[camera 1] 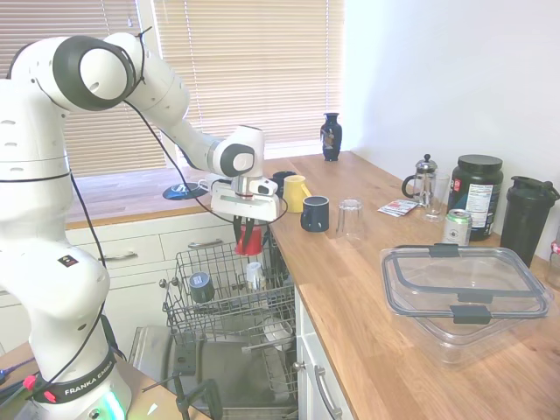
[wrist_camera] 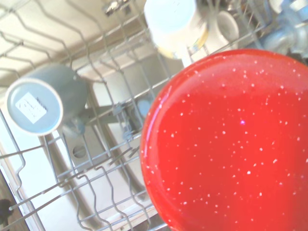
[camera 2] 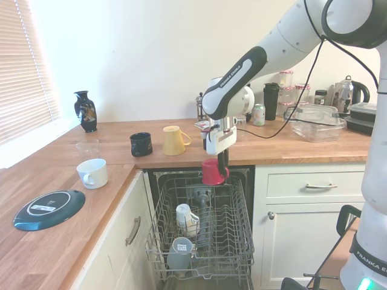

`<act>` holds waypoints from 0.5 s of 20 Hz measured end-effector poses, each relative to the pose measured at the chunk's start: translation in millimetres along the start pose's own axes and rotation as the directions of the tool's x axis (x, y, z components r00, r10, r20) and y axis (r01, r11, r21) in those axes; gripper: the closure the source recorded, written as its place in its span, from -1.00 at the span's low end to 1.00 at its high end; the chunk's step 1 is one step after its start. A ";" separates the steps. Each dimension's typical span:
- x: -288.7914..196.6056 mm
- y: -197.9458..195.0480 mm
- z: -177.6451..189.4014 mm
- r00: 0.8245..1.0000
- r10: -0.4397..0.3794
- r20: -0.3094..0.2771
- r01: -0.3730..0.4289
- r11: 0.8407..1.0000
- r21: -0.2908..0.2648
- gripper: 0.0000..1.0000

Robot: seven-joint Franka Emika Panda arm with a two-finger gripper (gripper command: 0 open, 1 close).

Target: Unload a mug from dishwasher

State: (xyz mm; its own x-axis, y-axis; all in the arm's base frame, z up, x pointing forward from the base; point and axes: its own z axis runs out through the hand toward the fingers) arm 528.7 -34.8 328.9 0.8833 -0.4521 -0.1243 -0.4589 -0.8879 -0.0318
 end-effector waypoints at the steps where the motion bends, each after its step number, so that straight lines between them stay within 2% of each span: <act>1: 2.7 4.1 -3.0 1.000 0.003 0.001 -0.003 1.000 0.004 1.00; 10: 16.5 53.9 -36.8 0.999 0.039 -0.004 -0.039 0.997 0.060 1.00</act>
State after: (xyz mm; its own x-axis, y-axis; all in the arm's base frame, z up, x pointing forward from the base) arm 522.0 -93.3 361.7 0.8652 -0.4866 -0.1213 -0.4976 -0.8632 -0.0860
